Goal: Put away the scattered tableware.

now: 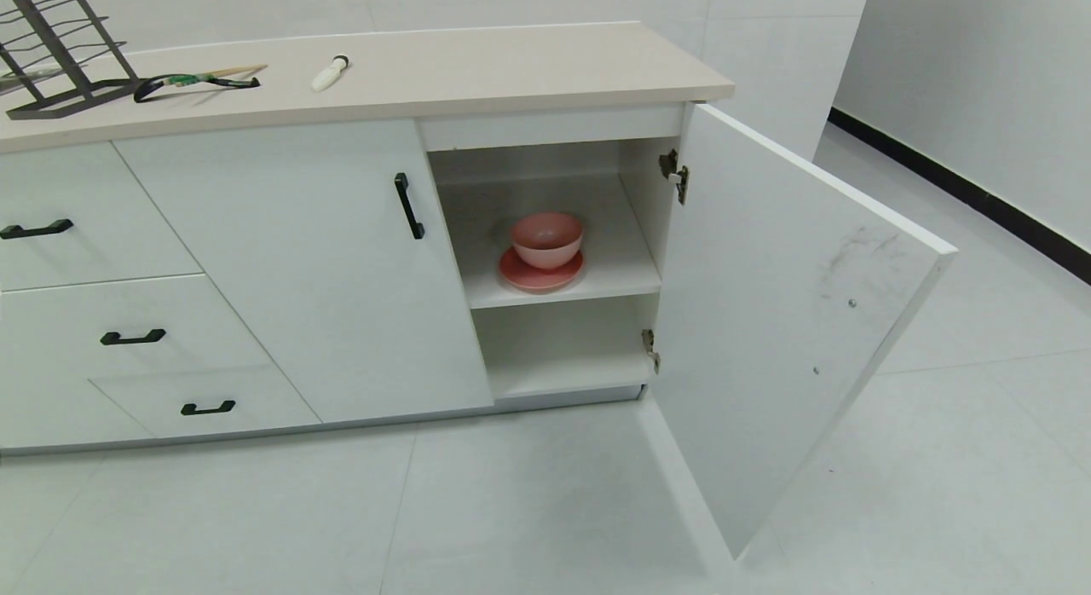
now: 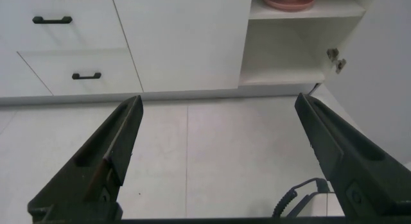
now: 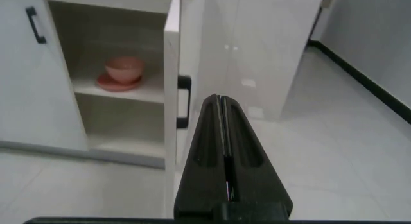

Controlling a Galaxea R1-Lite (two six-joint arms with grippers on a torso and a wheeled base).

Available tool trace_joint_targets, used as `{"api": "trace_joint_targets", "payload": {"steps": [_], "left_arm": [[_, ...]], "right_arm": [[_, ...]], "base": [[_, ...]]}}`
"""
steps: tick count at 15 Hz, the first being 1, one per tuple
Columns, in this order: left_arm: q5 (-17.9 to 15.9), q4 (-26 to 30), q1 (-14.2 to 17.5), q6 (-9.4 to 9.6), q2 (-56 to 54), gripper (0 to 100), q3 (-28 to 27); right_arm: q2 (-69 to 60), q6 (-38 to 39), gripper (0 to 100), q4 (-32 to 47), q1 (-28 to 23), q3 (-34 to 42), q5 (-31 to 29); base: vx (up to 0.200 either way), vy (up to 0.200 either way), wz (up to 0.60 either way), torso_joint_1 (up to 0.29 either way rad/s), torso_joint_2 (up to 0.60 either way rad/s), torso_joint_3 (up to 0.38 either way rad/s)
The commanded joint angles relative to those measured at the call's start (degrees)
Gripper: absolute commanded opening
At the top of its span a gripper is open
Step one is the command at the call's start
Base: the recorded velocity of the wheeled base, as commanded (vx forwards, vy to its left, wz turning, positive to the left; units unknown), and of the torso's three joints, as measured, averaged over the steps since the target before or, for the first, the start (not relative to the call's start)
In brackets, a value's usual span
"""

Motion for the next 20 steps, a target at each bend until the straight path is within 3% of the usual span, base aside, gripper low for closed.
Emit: {"api": "trace_joint_targets", "payload": {"steps": [1, 5, 9, 11, 14, 20], "left_arm": [[0.0, 0.0, 0.0, -0.01, 0.0, 100, 0.0], [0.0, -0.1, 0.0, -0.37, 0.0, 100, 0.0], [0.0, -0.1, 0.0, -0.37, 0.0, 100, 0.0], [0.0, -0.1, 0.0, -0.72, 0.0, 100, 0.0], [0.0, -0.1, 0.0, -0.98, 0.0, 100, 0.0], [0.0, -0.1, 0.0, -0.98, 0.0, 100, 0.0]], "right_arm": [[23.2, -1.7, 0, -12.3, -0.9, -1.6, 4.7], [39.4, -1.5, 0, -16.9, -2.1, -9.4, 5.8], [46.1, -1.4, 0, -19.9, -5.0, -14.9, 6.6], [50.4, -1.9, 0, -23.0, -4.4, -15.5, 9.2], [57.2, -7.1, 0, -26.6, -2.3, -18.5, 18.8], [60.6, -7.2, 0, -26.9, 0.8, -20.7, 18.7]], "base": [[0.0, 0.0, 0.0, 0.0, 0.0, 0.0], [0.0, 0.0, 0.0, 0.0, 0.0, 0.0], [0.0, 0.0, 0.0, 0.0, 0.0, 0.0], [0.0, 0.0, 0.0, 0.0, 0.0, 0.0], [0.0, 0.0, 0.0, 0.0, 0.0, 0.0], [0.0, 0.0, 0.0, 0.0, 0.0, 0.0]]}}
